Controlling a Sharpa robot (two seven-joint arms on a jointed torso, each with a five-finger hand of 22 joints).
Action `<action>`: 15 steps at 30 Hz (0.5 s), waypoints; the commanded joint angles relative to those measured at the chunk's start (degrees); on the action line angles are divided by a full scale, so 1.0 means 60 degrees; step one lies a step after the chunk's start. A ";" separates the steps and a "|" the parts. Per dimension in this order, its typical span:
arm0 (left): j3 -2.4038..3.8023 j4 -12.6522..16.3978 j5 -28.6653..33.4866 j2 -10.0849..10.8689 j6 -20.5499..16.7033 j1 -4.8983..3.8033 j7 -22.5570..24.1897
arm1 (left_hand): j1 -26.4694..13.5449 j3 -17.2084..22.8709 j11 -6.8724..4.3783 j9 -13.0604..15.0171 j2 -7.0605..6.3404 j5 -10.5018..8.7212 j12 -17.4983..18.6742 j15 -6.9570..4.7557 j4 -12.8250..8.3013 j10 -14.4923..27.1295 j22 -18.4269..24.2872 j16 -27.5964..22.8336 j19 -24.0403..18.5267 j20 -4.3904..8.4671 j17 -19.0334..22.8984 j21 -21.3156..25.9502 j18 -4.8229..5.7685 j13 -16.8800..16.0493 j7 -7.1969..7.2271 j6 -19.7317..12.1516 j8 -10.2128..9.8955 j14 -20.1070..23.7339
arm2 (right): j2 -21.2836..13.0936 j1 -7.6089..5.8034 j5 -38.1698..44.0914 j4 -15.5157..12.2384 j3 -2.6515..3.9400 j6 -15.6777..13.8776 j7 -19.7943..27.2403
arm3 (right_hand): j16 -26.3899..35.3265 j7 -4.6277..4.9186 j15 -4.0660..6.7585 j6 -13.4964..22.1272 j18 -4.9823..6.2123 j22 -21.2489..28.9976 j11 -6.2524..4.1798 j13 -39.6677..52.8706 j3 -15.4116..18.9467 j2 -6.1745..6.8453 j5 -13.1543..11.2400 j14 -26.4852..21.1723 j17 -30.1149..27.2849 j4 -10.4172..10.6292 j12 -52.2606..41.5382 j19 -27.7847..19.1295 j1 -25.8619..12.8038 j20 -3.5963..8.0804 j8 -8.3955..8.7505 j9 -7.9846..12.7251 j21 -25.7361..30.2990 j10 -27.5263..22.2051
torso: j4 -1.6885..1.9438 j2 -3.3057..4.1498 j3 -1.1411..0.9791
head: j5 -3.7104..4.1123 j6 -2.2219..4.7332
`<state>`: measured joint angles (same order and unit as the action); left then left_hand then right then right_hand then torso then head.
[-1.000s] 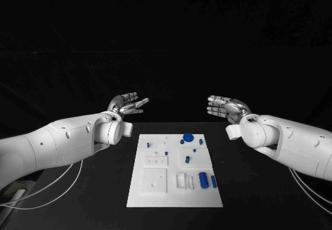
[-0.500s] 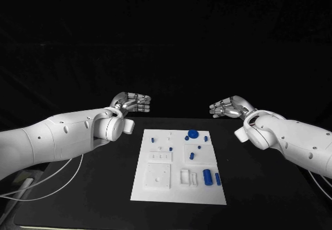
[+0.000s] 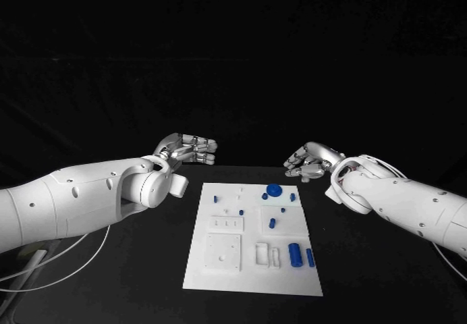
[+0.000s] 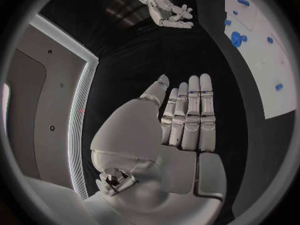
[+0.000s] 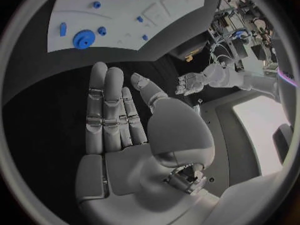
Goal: Assemble the parts on the task board
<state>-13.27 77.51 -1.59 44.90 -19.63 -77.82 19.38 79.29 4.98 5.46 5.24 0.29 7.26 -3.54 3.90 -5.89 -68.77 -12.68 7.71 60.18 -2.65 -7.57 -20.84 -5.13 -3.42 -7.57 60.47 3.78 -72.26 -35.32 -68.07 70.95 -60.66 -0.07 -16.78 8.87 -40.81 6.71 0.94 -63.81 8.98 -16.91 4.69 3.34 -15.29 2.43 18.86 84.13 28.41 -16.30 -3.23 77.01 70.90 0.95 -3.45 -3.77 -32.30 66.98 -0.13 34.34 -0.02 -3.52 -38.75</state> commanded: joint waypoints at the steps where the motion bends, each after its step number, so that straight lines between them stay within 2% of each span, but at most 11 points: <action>1: 0.0012 0.0295 -0.0230 0.0077 0.0248 -0.0071 0.0085 | -0.0073 -0.0076 0.0040 -0.0014 -0.0045 -0.0022 0.0036 0.0000 -0.0015 0.0021 -0.0040 0.0048 -0.0085 -0.0008 -0.0016 -0.0057 0.0151 -0.0004 -0.0019 -0.0102 -0.0030 0.0082 | 0.0059 -0.0021 0.1728 0.0066 0.0006 -0.0033 -0.0371 | -0.0595 0.0000 -0.0007 0.0027 0.0217 -0.0320 0.0015 -0.0002 -0.0108 0.0101 -0.0068 0.0025 0.0308 -0.0015 -0.0009 0.0032 0.0027 0.0003 -0.0022 -0.0005 -0.0307 -0.0111 | 0.0179 0.0261 -0.0011 | 0.0082 0.0166; 5: 0.0016 0.0563 -0.0247 0.0172 0.0257 -0.0116 0.0107 | -0.0103 -0.0139 0.0079 -0.0029 -0.0083 -0.0025 0.0036 0.0014 -0.0045 0.0119 -0.0055 0.0050 -0.0115 -0.0024 -0.0024 -0.0081 0.0146 -0.0004 -0.0050 -0.0189 -0.0036 0.0094 | 0.0136 -0.0029 0.2190 0.0127 0.0006 -0.0069 -0.0552 | -0.0982 0.0021 -0.0032 0.0087 0.0252 -0.0535 0.0053 -0.0001 -0.0106 0.0160 -0.0110 -0.0041 0.0449 -0.0007 -0.0015 0.0068 0.0054 0.0007 -0.0020 -0.0002 -0.0480 -0.0269 | 0.0245 0.0381 -0.0008 | 0.0112 0.0278; 8: 0.0024 0.0741 -0.0270 0.0233 0.0271 -0.0143 0.0128 | -0.0121 -0.0205 0.0109 -0.0040 -0.0110 -0.0025 0.0035 0.0025 -0.0075 0.0198 -0.0060 0.0055 -0.0128 -0.0039 -0.0032 -0.0097 0.0136 -0.0005 -0.0079 -0.0282 -0.0032 0.0100 | 0.0222 -0.0031 0.2522 0.0194 0.0007 -0.0092 -0.0661 | -0.1266 0.0012 -0.0073 0.0145 0.0239 -0.0682 0.0092 -0.0002 -0.0032 0.0208 -0.0131 -0.0101 0.0512 -0.0006 -0.0013 0.0119 0.0115 0.0011 -0.0021 -0.0002 -0.0574 -0.0430 | 0.0305 0.0485 -0.0011 | 0.0129 0.0290; 9: 0.0028 0.0781 -0.0275 0.0242 0.0279 -0.0152 0.0133 | -0.0126 -0.0216 0.0112 -0.0040 -0.0110 -0.0026 0.0036 0.0027 -0.0078 0.0205 -0.0060 0.0056 -0.0131 -0.0042 -0.0033 -0.0099 0.0134 -0.0005 -0.0081 -0.0291 -0.0032 0.0101 | 0.0254 -0.0032 0.2620 0.0219 0.0007 -0.0103 -0.0685 | -0.1312 0.0011 -0.0100 0.0170 0.0184 -0.0759 0.0103 -0.0004 -0.0001 0.0216 -0.0125 -0.0134 0.0482 -0.0012 -0.0009 0.0243 0.0128 0.0017 -0.0021 -0.0002 -0.0663 -0.0450 | 0.0335 0.0518 -0.0011 | 0.0148 0.0321; 10: 0.0031 0.0815 -0.0280 0.0249 0.0288 -0.0161 0.0137 | -0.0130 -0.0251 0.0124 -0.0037 -0.0111 -0.0028 0.0034 0.0037 -0.0098 0.0240 -0.0056 0.0050 -0.0143 -0.0051 -0.0033 -0.0099 0.0131 -0.0006 -0.0087 -0.0308 -0.0030 0.0119 | 0.0285 -0.0032 0.2711 0.0242 0.0007 -0.0108 -0.0707 | -0.1369 0.0008 -0.0113 0.0190 0.0047 -0.0823 0.0107 -0.0002 0.0020 0.0222 -0.0118 -0.0154 0.0434 -0.0015 -0.0010 0.0288 0.0160 0.0056 -0.0023 -0.0004 -0.0696 -0.0483 | 0.0352 0.0538 -0.0011 | 0.0160 0.0329; 12: 0.0038 0.0887 -0.0286 0.0272 0.0294 -0.0190 0.0143 | -0.0140 -0.0286 0.0140 -0.0033 -0.0099 -0.0027 0.0034 0.0051 -0.0111 0.0289 -0.0042 0.0037 -0.0169 -0.0068 -0.0029 -0.0083 0.0129 -0.0007 -0.0092 -0.0328 -0.0029 0.0147 | 0.0326 -0.0032 0.2875 0.0259 0.0008 -0.0113 -0.0755 | -0.1438 0.0008 -0.0103 0.0224 0.0027 -0.0881 0.0115 -0.0002 0.0064 0.0233 -0.0121 -0.0158 0.0389 -0.0008 -0.0011 0.0303 0.0162 0.0088 -0.0019 -0.0001 -0.0706 -0.0530 | 0.0390 0.0595 -0.0018 | 0.0179 0.0342; 15: 0.0051 0.0987 -0.0295 0.0311 0.0299 -0.0231 0.0149 | -0.0143 -0.0327 0.0166 -0.0029 -0.0104 -0.0026 0.0035 0.0072 -0.0131 0.0366 -0.0021 0.0016 -0.0193 -0.0089 -0.0019 -0.0058 0.0125 -0.0008 -0.0102 -0.0348 -0.0029 0.0183 | 0.0375 -0.0033 0.3079 0.0246 0.0008 -0.0103 -0.0806 | -0.1559 0.0008 -0.0107 0.0264 0.0038 -0.1019 0.0122 -0.0001 0.0165 0.0227 -0.0126 -0.0176 0.0292 -0.0009 -0.0013 0.0396 0.0191 0.0094 -0.0018 -0.0001 -0.0770 -0.0582 | 0.0407 0.0680 -0.0026 | 0.0197 0.0376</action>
<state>-13.04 83.09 -2.74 46.72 -18.95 -79.00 19.48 78.77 3.24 6.53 5.08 -0.23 7.26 -3.54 4.21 -6.69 -66.81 -12.86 7.71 59.36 -3.06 -7.71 -21.16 -5.07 -3.41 -8.08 58.73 3.78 -71.53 -33.18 -68.23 85.17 -59.17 -0.07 -17.09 5.45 -50.12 6.74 0.40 -62.46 9.99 -22.96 5.43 3.34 -14.60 3.41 18.42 83.40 30.21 -16.30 -3.23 79.17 71.88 1.46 -3.45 -3.76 -36.78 63.77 1.98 37.68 -0.13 -2.46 -36.68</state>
